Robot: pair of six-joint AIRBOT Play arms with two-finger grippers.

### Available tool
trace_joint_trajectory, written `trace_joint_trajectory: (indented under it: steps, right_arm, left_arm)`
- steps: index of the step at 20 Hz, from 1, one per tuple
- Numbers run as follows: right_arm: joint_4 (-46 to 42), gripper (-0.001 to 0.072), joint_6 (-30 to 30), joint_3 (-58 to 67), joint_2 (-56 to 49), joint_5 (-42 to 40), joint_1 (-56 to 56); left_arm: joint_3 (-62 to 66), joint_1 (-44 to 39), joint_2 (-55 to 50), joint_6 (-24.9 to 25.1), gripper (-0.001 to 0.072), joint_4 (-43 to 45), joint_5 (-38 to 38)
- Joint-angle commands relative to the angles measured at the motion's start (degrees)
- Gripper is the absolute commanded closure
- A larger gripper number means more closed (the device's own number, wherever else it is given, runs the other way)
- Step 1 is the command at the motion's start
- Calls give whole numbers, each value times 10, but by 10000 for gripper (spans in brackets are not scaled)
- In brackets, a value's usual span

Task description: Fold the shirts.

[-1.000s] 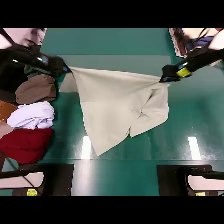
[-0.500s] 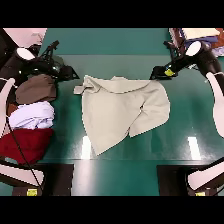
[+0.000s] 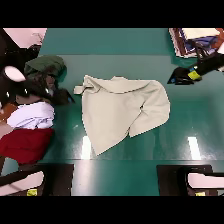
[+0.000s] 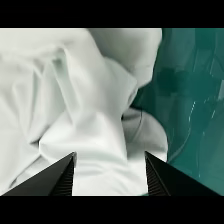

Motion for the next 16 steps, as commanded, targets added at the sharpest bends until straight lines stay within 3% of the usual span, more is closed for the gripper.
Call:
trace_joint_trajectory:
  steps: [1,6,12,16]
  right_arm:
    - [0,231,-1,-89,87,-31,-26]
    - [-1,231,-1,-135,148,-63,-38]
    - [1,231,-1,-135,156,-70,-38]
    - [19,232,-1,-135,156,-69,-38]
  left_arm:
    - [-193,-77,106,-33,207,-21,52]
    - [-315,-176,129,-49,207,-102,64]
    - [-321,-303,128,-87,207,-132,182]
    - [-320,-344,119,-116,207,-139,227]
